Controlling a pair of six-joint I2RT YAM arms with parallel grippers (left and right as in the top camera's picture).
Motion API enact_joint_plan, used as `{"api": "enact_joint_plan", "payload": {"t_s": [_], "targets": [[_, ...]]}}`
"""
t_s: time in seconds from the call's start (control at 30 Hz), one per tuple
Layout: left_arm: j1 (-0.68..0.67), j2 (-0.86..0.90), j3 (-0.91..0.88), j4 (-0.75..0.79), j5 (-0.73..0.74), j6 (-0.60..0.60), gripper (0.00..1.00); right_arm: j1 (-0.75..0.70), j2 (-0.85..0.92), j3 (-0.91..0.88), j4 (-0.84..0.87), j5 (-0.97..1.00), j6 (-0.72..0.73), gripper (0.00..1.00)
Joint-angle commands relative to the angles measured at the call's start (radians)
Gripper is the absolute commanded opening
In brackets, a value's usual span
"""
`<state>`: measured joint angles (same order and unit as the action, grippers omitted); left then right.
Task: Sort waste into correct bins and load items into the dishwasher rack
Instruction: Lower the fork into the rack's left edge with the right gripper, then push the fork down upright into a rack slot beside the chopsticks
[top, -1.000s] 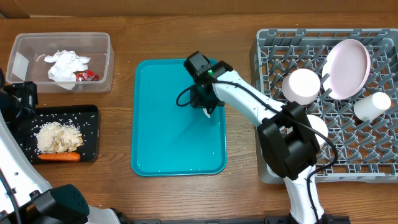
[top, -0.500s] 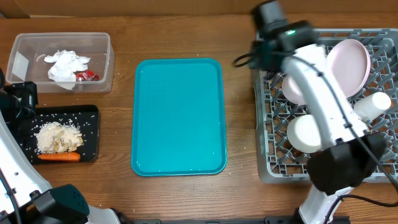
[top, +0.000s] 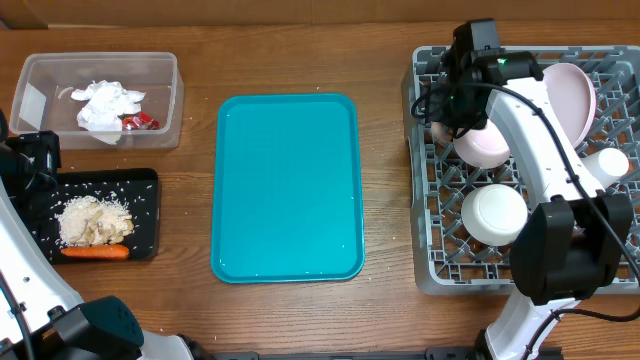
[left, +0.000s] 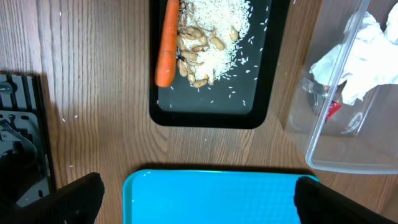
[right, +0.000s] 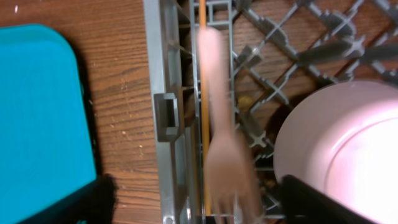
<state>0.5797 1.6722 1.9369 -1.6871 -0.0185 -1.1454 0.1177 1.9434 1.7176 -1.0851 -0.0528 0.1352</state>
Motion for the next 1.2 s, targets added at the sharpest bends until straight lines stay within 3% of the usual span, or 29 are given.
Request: {"api": "enact_joint_plan", "payload": {"t_s": [0.0, 0.13, 0.37, 0.47, 0.67, 0.97, 1.17], "targets": [[0.001, -0.001, 0.002, -0.002, -0.008, 0.012, 1.0, -0.001, -0.011, 0.003, -0.007, -0.016, 0.039, 0.95], [0.001, -0.001, 0.002, -0.002, -0.008, 0.012, 1.0, -0.001, -0.059, 0.035, -0.062, -0.016, 0.083, 0.96], [0.001, -0.001, 0.002, -0.002, -0.008, 0.012, 1.0, 0.0, -0.35, 0.051, -0.203, -0.012, 0.181, 0.99], [0.001, -0.001, 0.002, -0.002, -0.008, 0.012, 1.0, 0.0, -0.378, 0.05, -0.197, 0.042, 0.18, 1.0], [0.001, -0.001, 0.002, -0.002, -0.008, 0.012, 1.0, -0.003, -0.253, -0.09, 0.013, 0.183, 0.18, 0.94], [0.001, -0.001, 0.002, -0.002, -0.007, 0.012, 1.0, -0.018, -0.007, -0.095, 0.093, 0.156, 0.24, 1.0], [0.001, -0.001, 0.002, -0.002, -0.008, 0.012, 1.0, -0.024, 0.006, -0.095, 0.143, 0.141, 0.239, 0.93]]}}
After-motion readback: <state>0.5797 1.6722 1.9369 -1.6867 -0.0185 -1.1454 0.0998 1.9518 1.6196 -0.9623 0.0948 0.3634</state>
